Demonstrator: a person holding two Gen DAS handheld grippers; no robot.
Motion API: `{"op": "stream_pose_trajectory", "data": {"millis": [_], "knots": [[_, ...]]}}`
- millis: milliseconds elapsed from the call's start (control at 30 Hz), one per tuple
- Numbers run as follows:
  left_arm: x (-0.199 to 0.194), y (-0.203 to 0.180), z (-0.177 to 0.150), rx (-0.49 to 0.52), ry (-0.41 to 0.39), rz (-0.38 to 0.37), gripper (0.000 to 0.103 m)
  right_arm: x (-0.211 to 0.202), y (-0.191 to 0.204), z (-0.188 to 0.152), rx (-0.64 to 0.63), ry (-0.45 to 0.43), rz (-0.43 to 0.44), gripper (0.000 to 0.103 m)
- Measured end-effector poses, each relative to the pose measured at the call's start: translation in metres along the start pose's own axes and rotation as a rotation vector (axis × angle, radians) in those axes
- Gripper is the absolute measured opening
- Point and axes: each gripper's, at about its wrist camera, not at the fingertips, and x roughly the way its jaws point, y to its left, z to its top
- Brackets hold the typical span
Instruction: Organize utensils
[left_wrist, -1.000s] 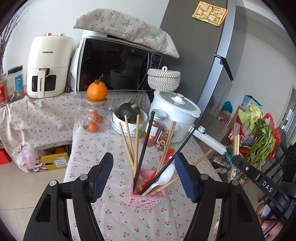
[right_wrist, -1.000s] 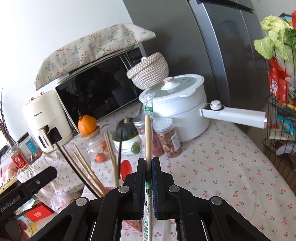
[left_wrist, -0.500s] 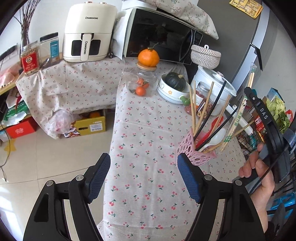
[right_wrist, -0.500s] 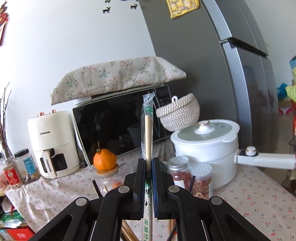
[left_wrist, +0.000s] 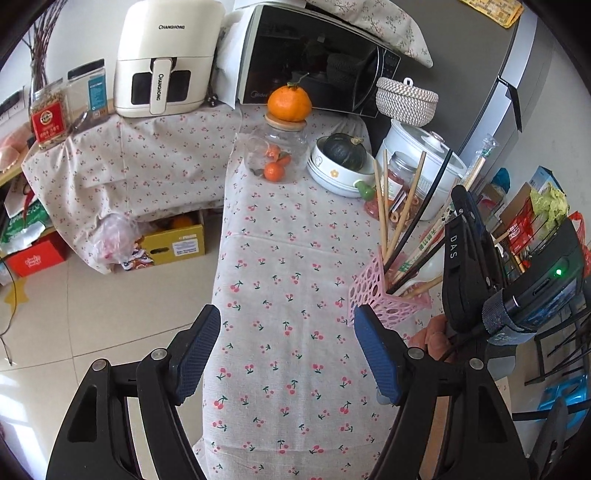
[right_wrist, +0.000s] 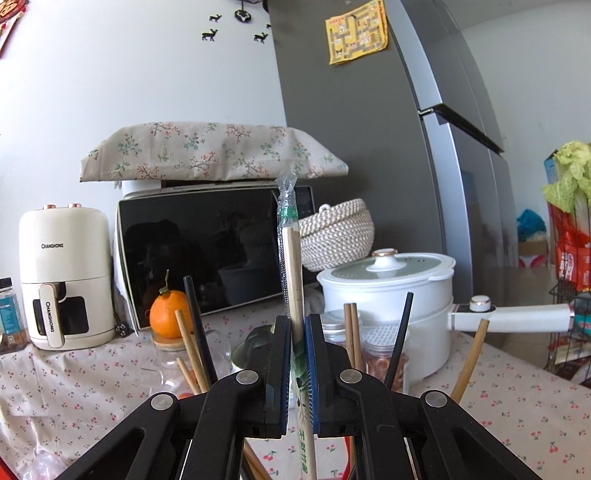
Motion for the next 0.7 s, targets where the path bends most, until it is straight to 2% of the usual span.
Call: {"op": "stream_pose_trajectory", "data": {"millis": [33, 100, 167, 333, 400, 500, 600, 700], "knots": [[0.001, -0.002, -0.001, 0.007, 0.004, 0.000, 0.077, -0.003, -0.001, 0.000, 0.001, 0.003, 0.000, 0.012], [0.001, -0.006, -0.004, 0.019, 0.010, 0.002, 0.077, -0.012, -0.007, 0.004, 0.020, 0.003, 0.004, 0.028], [0.002, -0.010, -0.007, 0.032, 0.016, 0.003, 0.077, -0.022, -0.016, 0.011, 0.053, 0.000, 0.004, 0.039], [0.006, -0.020, -0.016, 0.052, 0.051, -0.016, 0.078, -0.042, -0.040, 0.035, 0.091, 0.037, 0.013, 0.047], [0.007, -0.024, -0.020, 0.052, 0.062, -0.028, 0.080, -0.051, -0.049, 0.044, 0.090, 0.057, 0.020, 0.056], [0.004, -0.031, -0.025, 0.053, 0.071, -0.042, 0.081, -0.061, -0.062, 0.058, 0.077, 0.111, 0.030, 0.069], [-0.002, -0.041, -0.030, 0.066, 0.050, -0.042, 0.085, -0.069, -0.073, 0.069, 0.047, 0.201, 0.039, 0.083], [-0.011, -0.051, -0.035, 0.081, 0.024, -0.030, 0.089, -0.081, -0.084, 0.076, 0.000, 0.282, 0.036, 0.091]]}}
